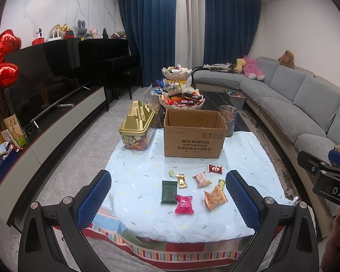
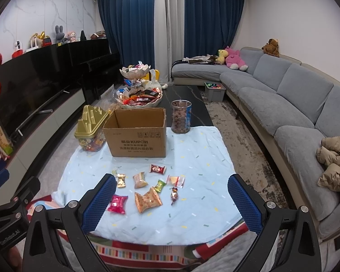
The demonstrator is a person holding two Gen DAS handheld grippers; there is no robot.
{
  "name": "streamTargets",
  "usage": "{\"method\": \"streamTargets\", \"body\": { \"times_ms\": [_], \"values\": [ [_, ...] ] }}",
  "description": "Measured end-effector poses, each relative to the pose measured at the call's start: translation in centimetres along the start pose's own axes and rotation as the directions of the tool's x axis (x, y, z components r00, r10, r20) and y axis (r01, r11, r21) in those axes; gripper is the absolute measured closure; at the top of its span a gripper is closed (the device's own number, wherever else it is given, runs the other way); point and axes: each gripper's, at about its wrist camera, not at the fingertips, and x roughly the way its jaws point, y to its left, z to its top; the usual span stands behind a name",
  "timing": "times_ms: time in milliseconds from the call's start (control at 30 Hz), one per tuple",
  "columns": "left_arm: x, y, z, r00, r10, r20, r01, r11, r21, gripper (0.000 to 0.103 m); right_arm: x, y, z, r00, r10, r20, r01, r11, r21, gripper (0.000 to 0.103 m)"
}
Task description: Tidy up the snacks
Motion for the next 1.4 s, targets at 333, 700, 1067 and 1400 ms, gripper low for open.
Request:
{"method": "streamTargets", "body": {
  "times_ms": [333,700,1067,1400],
  "values": [
    [-0.01,-0.03,-0.09,1.000,0.000,0.002,0.000,1.000,0.000,0.000,0.15,0.06,-0.15,1.000,0.000,0.002,0.000,1.000,0.000,0.003],
    [-0.11,0.31,-0.08,1.000,-0.001,0.002,0.001,1.000,0.000,0.000,-0.32,-0.14,0.27,1.000,0.000,0.001,0.000,1.000,0.001,0.003],
    [-0.16,0.37,-0.04,1.000,-0.001,0.001,0.001,1.000,-0.001,0.000,-0.23,-0.17,0.17,1.000,0.001,0.002,-0.001,1.000,0.002,0.003],
    [-0.13,0.35,-0.06,1.000,-0.001,0.001,0.001,1.000,-0.001,0.000,-0.15,-0.17,0.15,1.000,0.001,0.002,-0.001,1.000,0.002,0.003]
  ]
}}
